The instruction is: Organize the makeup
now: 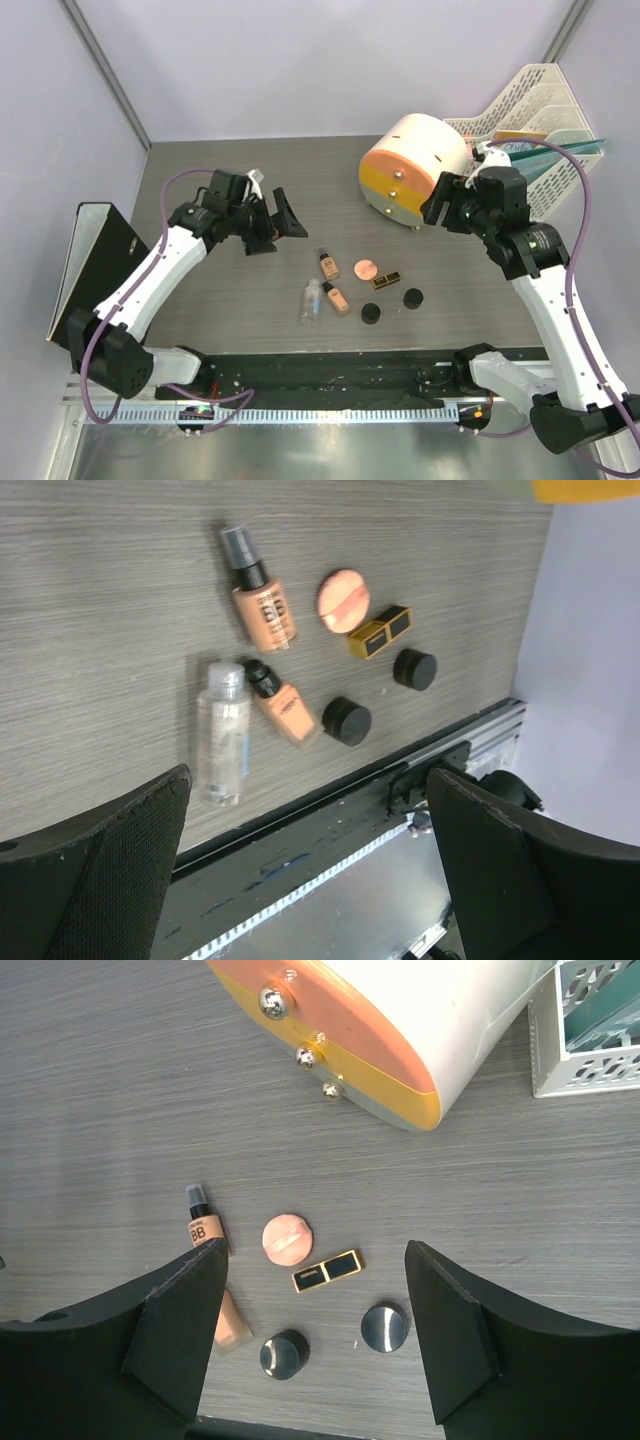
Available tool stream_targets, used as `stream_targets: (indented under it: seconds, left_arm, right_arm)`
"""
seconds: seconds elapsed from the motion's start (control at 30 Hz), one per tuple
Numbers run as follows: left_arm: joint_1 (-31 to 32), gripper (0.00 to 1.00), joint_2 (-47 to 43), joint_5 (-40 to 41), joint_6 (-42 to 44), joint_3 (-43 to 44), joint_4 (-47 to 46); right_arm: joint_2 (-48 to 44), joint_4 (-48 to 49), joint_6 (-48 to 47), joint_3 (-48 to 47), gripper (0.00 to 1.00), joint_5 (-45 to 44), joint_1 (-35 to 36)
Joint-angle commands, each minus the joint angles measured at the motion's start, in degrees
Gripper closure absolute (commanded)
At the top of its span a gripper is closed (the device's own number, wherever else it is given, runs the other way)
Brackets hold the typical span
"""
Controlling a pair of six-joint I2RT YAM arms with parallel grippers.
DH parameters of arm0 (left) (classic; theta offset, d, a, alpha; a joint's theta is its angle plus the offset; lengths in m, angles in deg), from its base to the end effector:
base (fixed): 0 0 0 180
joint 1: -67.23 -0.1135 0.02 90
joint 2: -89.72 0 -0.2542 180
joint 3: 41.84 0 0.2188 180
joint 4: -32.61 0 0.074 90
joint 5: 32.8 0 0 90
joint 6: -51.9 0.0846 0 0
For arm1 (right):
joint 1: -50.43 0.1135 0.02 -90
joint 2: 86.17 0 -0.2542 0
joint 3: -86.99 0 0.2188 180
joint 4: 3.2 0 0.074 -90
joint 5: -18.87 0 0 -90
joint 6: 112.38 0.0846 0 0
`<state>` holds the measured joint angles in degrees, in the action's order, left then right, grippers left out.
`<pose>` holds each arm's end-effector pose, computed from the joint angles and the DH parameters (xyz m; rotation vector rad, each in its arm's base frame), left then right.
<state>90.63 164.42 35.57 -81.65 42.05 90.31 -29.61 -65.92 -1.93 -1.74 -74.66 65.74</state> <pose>0.2354 -0.1359 0.2793 -0.2672 2.5697 -0.9489 0.1958 0.0482 0.3616 0.1322 2.1140 0.3091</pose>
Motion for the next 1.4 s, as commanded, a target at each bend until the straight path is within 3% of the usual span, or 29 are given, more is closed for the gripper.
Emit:
stream_targets:
  seconds: [0.0, 0.27, 0.5, 0.67, 0.73, 1.03, 1.13, 1.37]
  left_arm:
    - [3.0, 0.00, 3.0, -1.1, -4.3, 4.3, -7.4]
    - [10.1, 0.00, 13.5, 1.9, -16.6, 9.8, -17.2]
    - [12.1, 0.05, 21.6, 1.5, -31.2, 11.9, -36.3]
    - [14.3, 0.08, 27.5, 3.7, -33.7, 19.1, -38.6]
    - [15.6, 0.13, 30.0, 5.2, -35.4, 22.3, -38.7]
    - [20.9, 0.28, 34.0, 17.7, -39.2, 26.8, -40.0]
    - [21.8, 0.27, 35.1, 20.0, -40.2, 27.6, -40.3]
    - [22.0, 0.27, 36.8, 24.6, -43.0, 26.8, -43.6]
  right_arm:
    - [2.1, 2.2, -1.5, -4.4, 0.23, -1.9, 0.3]
    - [9.4, 3.2, -4.1, -11.8, 0.24, -7.3, 0.2]
    - [17.2, 4.3, -5.8, -17.5, 0.30, -10.2, 0.2]
    - [22.5, 5.4, -5.7, -20.8, 0.46, -9.0, -1.2]
    - [24.0, 5.5, -5.2, -21.9, 0.61, -8.0, -2.7]
    - [30.8, 6.1, -4.4, -28.4, 0.86, -3.0, -8.2]
    - [33.1, 6.2, -4.1, -30.0, 0.99, -1.2, -9.3]
    - [36.6, 6.6, -3.8, -32.0, 0.99, 2.7, -9.5]
